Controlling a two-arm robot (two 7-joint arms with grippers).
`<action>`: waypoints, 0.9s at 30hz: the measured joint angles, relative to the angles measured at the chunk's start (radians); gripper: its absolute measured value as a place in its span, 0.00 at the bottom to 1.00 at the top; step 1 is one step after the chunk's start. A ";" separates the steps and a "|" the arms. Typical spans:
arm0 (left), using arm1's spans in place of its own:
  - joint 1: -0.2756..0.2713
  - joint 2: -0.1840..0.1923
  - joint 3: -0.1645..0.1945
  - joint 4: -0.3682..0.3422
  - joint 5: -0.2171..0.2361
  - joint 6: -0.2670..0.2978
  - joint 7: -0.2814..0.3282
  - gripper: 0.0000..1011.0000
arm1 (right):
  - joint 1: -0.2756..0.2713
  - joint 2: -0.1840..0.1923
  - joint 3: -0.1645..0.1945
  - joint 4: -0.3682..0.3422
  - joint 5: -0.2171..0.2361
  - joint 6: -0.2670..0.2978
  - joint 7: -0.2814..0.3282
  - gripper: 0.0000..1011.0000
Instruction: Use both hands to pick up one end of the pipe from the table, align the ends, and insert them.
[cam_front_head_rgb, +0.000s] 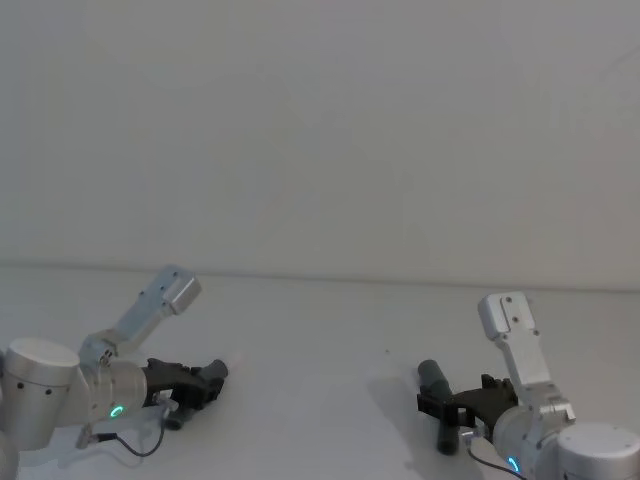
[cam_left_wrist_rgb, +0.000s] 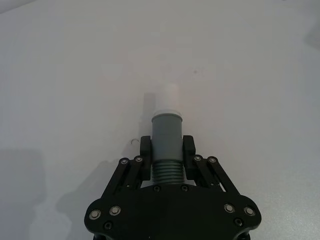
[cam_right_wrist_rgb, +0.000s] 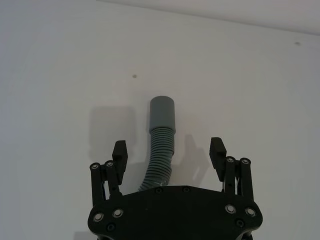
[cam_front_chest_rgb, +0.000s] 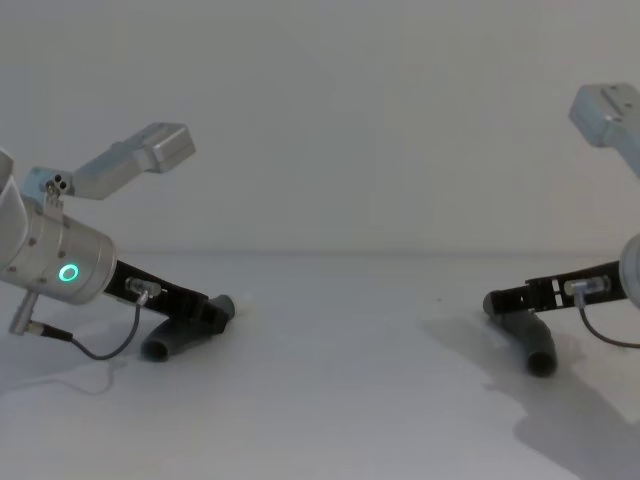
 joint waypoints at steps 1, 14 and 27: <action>0.000 0.000 0.000 0.000 0.000 0.000 0.000 0.33 | 0.002 -0.001 0.000 0.005 -0.001 0.000 0.000 0.99; 0.000 0.000 0.000 0.000 0.000 0.000 0.000 0.33 | 0.034 -0.017 -0.002 0.064 -0.017 0.000 0.000 0.99; 0.000 0.000 0.000 0.000 0.000 0.000 0.000 0.33 | 0.056 -0.032 0.003 0.110 -0.029 0.001 0.000 0.99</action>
